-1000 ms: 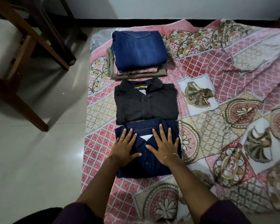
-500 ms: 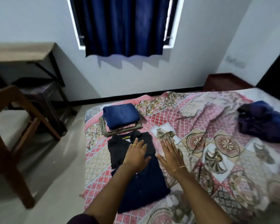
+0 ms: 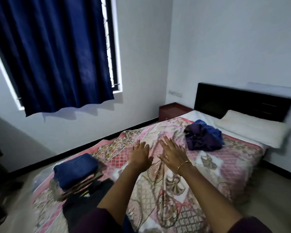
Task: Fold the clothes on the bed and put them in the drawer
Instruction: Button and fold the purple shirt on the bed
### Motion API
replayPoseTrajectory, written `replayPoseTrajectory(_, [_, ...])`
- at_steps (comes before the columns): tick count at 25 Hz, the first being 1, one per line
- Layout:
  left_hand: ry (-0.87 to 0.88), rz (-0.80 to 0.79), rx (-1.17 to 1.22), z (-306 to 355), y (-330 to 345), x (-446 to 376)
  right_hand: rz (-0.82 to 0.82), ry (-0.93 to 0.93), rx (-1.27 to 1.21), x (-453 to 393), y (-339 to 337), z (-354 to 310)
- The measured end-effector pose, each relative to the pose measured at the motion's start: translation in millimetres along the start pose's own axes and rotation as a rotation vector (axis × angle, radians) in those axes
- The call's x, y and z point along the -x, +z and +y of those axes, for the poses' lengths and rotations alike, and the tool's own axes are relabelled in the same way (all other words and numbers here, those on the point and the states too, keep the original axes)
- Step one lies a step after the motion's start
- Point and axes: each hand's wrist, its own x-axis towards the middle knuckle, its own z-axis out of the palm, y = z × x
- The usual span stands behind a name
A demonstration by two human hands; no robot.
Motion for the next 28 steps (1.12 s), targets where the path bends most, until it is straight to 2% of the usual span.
replayPoseTrajectory(7, [0.109, 0.042, 0.011, 141, 13, -118, 0.047, 0.13, 0.048, -18, -30, 161])
replayPoseTrajectory(13, [0.125, 0.057, 0.061, 231, 29, -193, 0.045, 0.186, 0.05, -28, -43, 281])
replayPoseTrajectory(20, [0.142, 0.088, 0.054, 283, 39, -292, 0.037, 0.21, 0.037, -78, -43, 376])
replayPoseTrajectory(28, [0.168, 0.149, 0.011, 315, 44, -441, 0.063, 0.202, 0.043, -185, -45, 477])
